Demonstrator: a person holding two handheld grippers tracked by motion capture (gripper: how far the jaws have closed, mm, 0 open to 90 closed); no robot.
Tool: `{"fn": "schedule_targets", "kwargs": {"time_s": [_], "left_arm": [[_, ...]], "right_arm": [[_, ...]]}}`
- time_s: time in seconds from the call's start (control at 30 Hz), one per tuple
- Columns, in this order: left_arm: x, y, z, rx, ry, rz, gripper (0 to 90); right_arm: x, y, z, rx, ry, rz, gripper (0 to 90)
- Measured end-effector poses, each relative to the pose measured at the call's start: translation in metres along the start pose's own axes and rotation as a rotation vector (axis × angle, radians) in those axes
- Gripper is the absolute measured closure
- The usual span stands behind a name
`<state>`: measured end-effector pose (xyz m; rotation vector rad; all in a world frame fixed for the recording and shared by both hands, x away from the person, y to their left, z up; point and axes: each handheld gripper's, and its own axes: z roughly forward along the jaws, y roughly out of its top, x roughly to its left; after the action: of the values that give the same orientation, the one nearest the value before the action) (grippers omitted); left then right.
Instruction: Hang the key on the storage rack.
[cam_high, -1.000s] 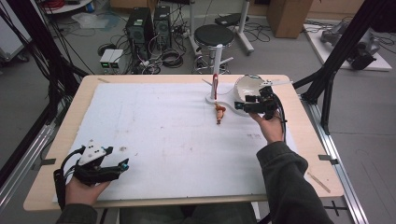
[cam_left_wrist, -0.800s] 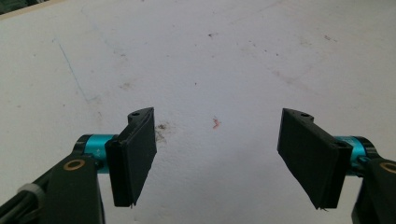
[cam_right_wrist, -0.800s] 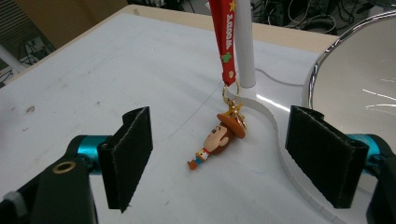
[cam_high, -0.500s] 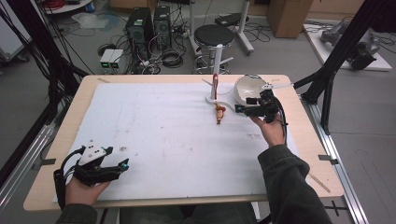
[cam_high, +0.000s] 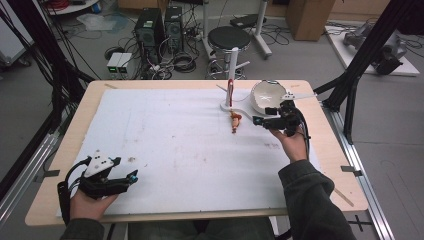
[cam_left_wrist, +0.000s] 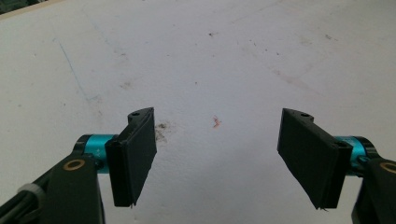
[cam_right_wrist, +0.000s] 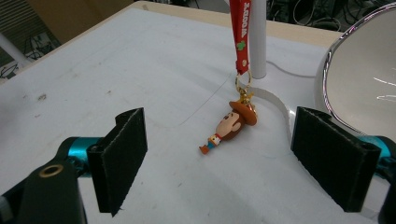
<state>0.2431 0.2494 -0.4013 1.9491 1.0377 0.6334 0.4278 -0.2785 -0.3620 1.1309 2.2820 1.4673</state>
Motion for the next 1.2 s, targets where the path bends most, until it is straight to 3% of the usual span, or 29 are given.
{"fn": "schedule_targets", "kwargs": {"time_s": [0.4,0.73,1.2], "left_arm": [[0.002,0.000,0.000,-0.001,0.009,-0.010,28.4],[0.003,0.000,-0.001,-0.003,0.010,-0.008,28.2],[0.003,-0.001,-0.001,-0.004,0.013,-0.018,28.2]], "right_arm": [[0.004,-0.011,-0.010,0.007,0.006,-0.006,14.8],[0.018,-0.012,-0.017,0.013,0.011,-0.062,13.7],[0.019,-0.038,-0.024,0.027,0.002,-0.069,12.8]]}}
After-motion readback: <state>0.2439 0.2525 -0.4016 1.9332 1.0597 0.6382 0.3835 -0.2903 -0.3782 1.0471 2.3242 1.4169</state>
